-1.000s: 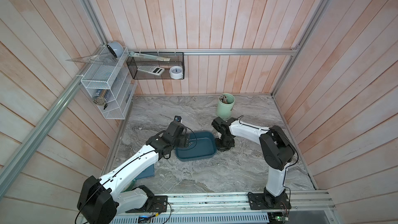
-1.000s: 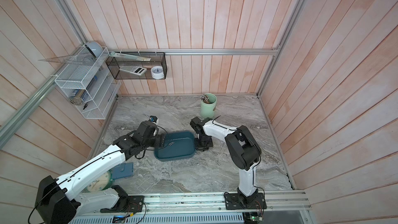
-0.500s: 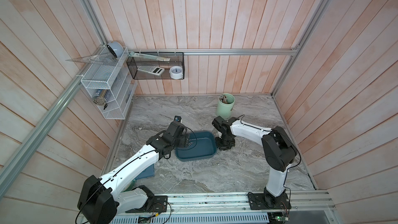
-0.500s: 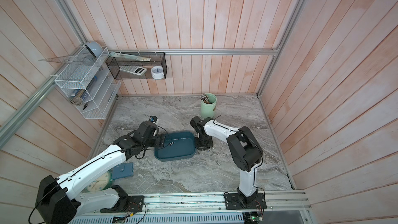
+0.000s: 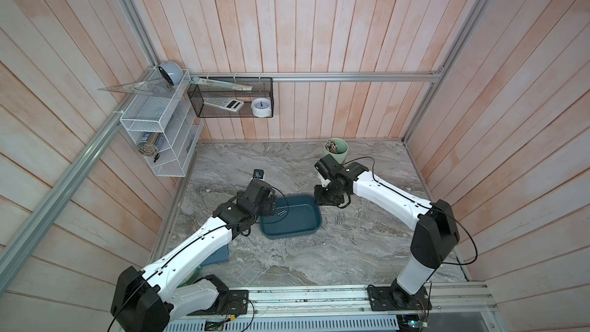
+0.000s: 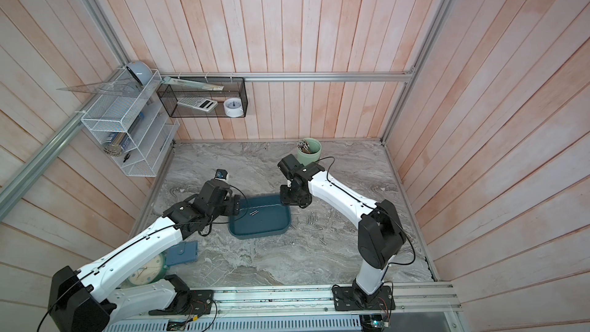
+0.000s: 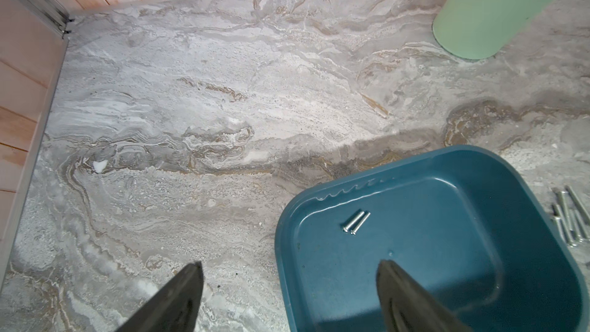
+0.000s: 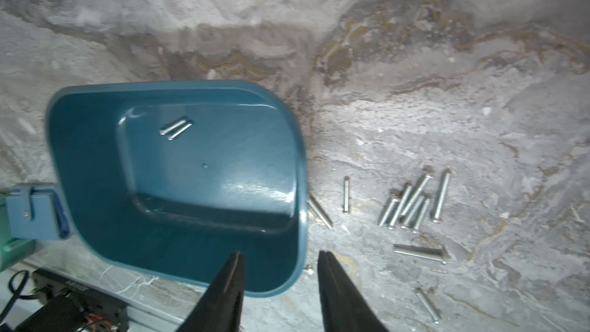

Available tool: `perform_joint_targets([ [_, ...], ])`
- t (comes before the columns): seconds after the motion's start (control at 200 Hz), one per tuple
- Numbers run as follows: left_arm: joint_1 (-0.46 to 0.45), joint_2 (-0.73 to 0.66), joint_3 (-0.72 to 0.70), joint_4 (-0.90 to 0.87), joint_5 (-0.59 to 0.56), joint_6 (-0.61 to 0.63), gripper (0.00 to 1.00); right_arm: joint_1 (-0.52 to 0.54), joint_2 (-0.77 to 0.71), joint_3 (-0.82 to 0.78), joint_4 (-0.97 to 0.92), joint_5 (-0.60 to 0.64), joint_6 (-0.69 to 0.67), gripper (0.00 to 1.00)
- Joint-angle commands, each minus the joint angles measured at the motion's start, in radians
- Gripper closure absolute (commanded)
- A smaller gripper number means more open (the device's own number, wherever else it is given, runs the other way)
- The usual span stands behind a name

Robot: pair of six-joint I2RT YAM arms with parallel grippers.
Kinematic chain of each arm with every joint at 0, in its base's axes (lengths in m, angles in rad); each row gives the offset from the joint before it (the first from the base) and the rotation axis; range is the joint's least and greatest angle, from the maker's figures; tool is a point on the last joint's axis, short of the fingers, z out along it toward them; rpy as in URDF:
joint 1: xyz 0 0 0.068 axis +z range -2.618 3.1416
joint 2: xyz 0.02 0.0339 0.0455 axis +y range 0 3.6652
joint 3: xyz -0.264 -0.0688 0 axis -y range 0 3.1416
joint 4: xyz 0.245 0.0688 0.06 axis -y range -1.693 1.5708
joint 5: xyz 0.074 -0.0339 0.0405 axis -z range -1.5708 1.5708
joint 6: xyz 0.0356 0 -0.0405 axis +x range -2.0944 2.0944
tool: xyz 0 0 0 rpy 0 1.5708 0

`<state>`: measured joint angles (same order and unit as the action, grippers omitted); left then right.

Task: Take out the screws from the storage box
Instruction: Place the screw at the center of the board, then pick up the screw from the storage box.

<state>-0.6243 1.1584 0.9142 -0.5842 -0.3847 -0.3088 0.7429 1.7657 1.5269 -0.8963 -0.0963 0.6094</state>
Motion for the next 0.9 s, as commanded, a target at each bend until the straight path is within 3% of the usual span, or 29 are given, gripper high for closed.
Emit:
perform_joint_targets([
  [0.0, -0.003, -0.029, -0.009, 0.018, -0.061, 0.016, 0.1, 0.094, 0.138, 0.135, 0.006, -0.026, 0.043, 0.53],
  [0.265, -0.002, -0.082, -0.041, 0.055, -0.111, 0.023, 0.09, 0.196, 0.396, 0.412, -0.105, 0.052, 0.122, 0.51],
  [0.515, -0.002, -0.088, -0.044, 0.056, -0.116, 0.027, 0.09, 0.2, 0.493, 0.444, -0.064, 0.064, 0.221, 0.5],
  [0.895, -0.003, -0.086, -0.044, 0.052, -0.121, 0.031, 0.09, 0.196, 0.596, 0.513, -0.072, 0.09, 0.245, 0.54],
])
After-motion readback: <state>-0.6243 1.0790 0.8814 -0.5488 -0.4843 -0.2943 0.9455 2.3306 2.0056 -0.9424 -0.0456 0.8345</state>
